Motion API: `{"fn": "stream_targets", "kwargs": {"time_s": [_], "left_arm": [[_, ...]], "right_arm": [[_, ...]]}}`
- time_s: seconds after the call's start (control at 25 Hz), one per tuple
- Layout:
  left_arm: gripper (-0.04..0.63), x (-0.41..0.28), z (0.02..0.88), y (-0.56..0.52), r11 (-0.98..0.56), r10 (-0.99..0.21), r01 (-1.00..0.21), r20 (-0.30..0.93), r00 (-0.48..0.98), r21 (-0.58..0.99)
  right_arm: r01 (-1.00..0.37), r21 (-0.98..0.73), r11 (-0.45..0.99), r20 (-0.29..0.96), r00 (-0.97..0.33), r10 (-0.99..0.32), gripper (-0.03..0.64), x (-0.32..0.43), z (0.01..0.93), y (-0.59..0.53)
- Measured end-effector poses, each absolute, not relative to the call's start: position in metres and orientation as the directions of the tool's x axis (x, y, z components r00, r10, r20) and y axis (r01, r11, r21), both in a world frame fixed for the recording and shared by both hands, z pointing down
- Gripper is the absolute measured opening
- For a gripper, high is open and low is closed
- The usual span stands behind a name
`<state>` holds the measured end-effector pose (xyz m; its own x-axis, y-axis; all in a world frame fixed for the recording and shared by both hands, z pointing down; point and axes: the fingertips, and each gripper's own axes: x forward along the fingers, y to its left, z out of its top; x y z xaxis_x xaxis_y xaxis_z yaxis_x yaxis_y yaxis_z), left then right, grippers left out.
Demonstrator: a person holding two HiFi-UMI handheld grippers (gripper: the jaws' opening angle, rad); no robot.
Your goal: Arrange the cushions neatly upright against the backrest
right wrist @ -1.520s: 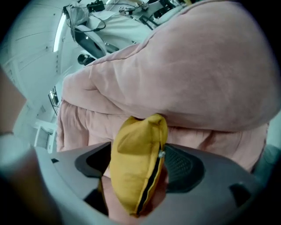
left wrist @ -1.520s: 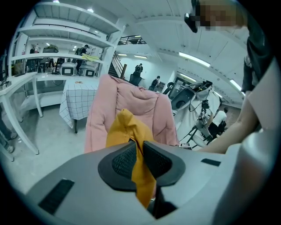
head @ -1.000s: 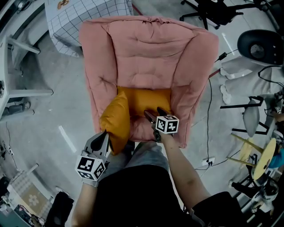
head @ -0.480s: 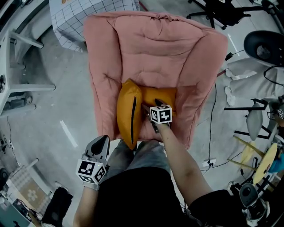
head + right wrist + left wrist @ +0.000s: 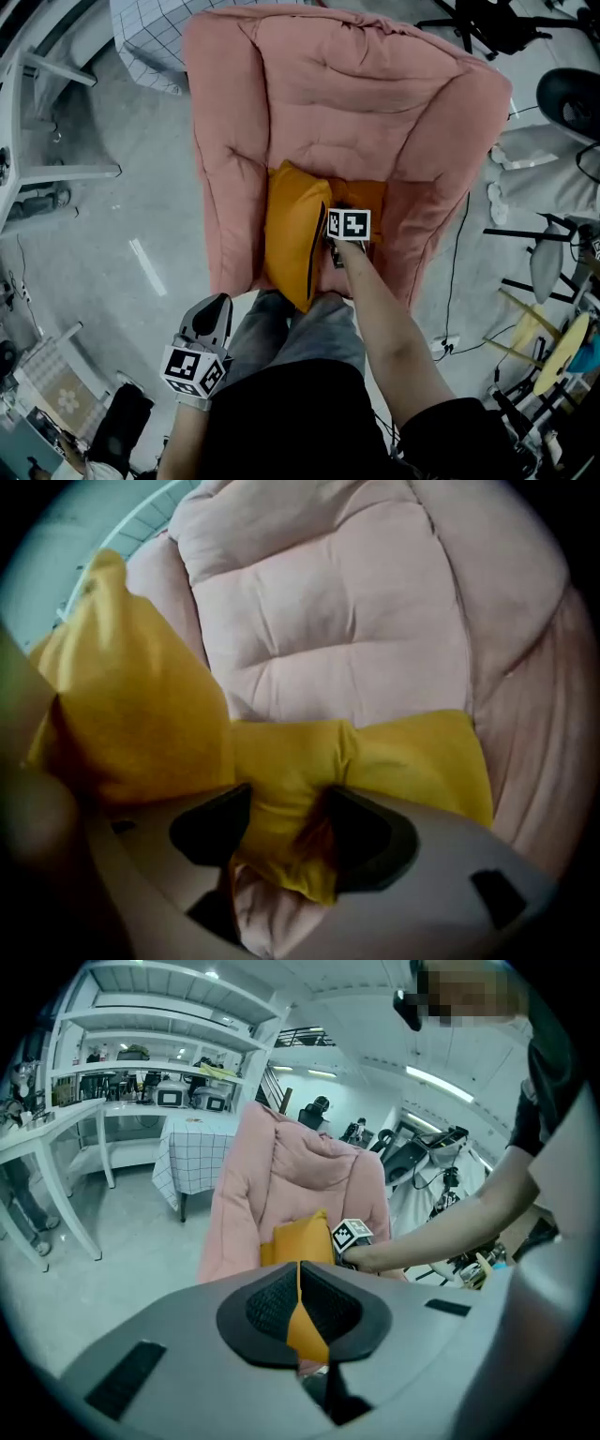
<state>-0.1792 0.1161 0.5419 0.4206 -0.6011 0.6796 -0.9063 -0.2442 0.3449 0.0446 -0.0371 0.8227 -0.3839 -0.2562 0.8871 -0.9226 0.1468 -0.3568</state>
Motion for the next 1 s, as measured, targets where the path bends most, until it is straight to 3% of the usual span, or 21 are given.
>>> {"fn": "stream_targets", "kwargs": {"time_s": [0.2, 0.4, 0.64, 0.72, 1.0], "left_arm": [[0.021, -0.178, 0.545, 0.114, -0.242, -0.599, -0.903, 0.678, 0.427, 0.355], [0.021, -0.168, 0.540, 0.101, -0.259, -0.608, -0.890, 0.653, 0.452, 0.375], [0.021, -0.155, 0.538, 0.099, -0.268, -0.600, -0.883, 0.651, 0.466, 0.385], [0.021, -0.150, 0.540, 0.105, -0.271, -0.589, -0.882, 0.658, 0.468, 0.384], [0.021, -0.153, 0.553, 0.118, -0.239, -0.577, -0.894, 0.685, 0.446, 0.380]], "right_arm": [[-0.921, -0.340, 0.189, 0.882, -0.382, -0.277, 0.281, 0.044, 0.812, -0.034], [-0.926, -0.217, 0.308, 0.885, -0.320, -0.338, 0.278, 0.051, 0.776, -0.027], [-0.975, -0.094, 0.203, 0.935, -0.156, -0.318, 0.287, 0.117, 0.783, -0.019], [-0.975, -0.115, 0.189, 0.944, -0.166, -0.287, 0.314, 0.130, 0.795, -0.016], [-0.975, -0.137, 0.173, 0.963, -0.172, -0.207, 0.313, 0.133, 0.829, -0.017]]}}
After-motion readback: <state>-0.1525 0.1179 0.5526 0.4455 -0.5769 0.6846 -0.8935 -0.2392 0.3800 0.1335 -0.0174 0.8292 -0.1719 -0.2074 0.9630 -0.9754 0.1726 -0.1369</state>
